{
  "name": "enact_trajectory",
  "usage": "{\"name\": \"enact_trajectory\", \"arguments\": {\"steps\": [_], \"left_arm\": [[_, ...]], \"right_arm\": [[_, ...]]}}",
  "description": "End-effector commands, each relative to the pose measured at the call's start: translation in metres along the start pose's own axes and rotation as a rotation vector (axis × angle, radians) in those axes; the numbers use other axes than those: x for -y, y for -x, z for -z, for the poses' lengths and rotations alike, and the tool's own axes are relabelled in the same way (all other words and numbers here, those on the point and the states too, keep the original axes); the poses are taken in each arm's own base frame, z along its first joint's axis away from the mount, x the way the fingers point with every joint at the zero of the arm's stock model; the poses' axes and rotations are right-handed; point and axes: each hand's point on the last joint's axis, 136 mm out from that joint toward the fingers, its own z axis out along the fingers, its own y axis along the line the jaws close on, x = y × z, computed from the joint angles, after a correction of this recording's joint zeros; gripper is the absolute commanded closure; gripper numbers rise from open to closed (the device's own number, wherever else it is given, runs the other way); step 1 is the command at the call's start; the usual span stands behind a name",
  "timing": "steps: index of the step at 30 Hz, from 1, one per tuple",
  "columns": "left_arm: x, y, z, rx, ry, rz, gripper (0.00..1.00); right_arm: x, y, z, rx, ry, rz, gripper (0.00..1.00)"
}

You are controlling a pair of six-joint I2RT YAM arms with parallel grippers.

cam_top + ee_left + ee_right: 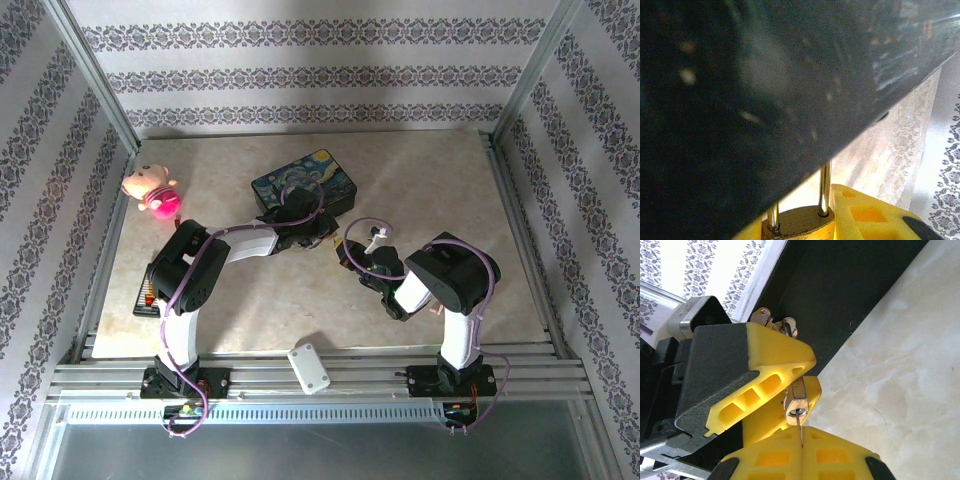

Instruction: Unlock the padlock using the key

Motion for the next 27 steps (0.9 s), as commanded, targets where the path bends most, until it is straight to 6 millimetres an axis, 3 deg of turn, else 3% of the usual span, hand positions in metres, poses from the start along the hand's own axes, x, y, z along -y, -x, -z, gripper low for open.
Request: {"name": "enact_trajectory", "arguments": {"steps": [1,5,24,27], "left_arm": [[-0.009,-0.029,-0.009,-0.124,-0.004,0.080,0.70],[-0.007,-0.030,-0.009,-0.129,-0.008,0.080,0.70],[-0.008,-0.036,-0.006,-0.151,-0.006,0.074,0.71],[-0.008,-0.036,-0.007,-0.149,-0.008,0.075,0.71]], "right_arm": [[0.000,0.004,-0.007,0.030,-0.006,-0.032,1.00],[-0.001,0.002,-0.010,0.028,-0.004,-0.041,1.00],[-0.002,0.032,-0.006,0.052,0.028,-0.049,1.00],[-0.004,0.028,-0.010,0.029,0.042,-0.050,1.00]]}}
